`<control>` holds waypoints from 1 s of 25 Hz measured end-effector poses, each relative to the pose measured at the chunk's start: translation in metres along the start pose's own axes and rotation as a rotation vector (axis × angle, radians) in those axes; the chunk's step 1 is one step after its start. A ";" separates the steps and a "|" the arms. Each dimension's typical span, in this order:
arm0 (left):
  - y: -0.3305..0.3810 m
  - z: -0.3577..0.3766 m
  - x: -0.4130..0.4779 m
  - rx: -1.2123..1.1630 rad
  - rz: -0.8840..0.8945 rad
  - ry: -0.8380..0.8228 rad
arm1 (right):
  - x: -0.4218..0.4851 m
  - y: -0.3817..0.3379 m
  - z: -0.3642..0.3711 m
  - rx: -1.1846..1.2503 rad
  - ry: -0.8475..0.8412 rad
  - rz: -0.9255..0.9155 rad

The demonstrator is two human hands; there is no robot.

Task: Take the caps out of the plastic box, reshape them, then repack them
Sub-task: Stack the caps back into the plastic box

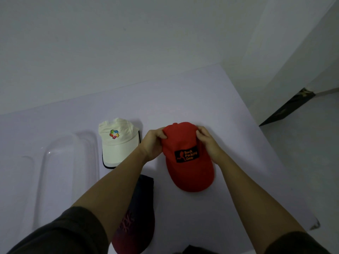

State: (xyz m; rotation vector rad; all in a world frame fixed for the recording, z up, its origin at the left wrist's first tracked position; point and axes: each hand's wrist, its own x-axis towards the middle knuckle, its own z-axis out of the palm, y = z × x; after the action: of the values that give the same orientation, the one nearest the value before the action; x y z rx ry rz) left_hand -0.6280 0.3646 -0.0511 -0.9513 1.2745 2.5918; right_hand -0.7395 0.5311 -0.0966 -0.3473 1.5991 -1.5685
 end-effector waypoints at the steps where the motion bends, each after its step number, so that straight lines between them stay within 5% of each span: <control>1: -0.001 0.001 0.000 -0.012 -0.010 -0.003 | 0.001 0.000 0.001 0.035 -0.014 -0.002; 4: -0.002 -0.001 0.003 0.059 -0.010 0.041 | 0.000 0.001 0.001 0.008 0.023 -0.005; 10: -0.009 -0.020 0.006 0.579 -0.125 0.190 | 0.005 0.020 -0.007 -0.139 0.322 -0.070; 16: -0.010 -0.019 0.007 0.407 -0.066 0.112 | 0.003 0.010 0.007 -0.215 0.390 -0.160; 25: -0.006 -0.017 0.004 0.239 -0.295 0.226 | 0.003 0.011 0.014 -0.121 0.538 -0.221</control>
State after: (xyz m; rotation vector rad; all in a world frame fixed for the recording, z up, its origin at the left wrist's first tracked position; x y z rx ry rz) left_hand -0.6210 0.3552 -0.0652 -1.2990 1.3381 2.1054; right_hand -0.7274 0.5209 -0.1057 -0.1754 2.1307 -1.8418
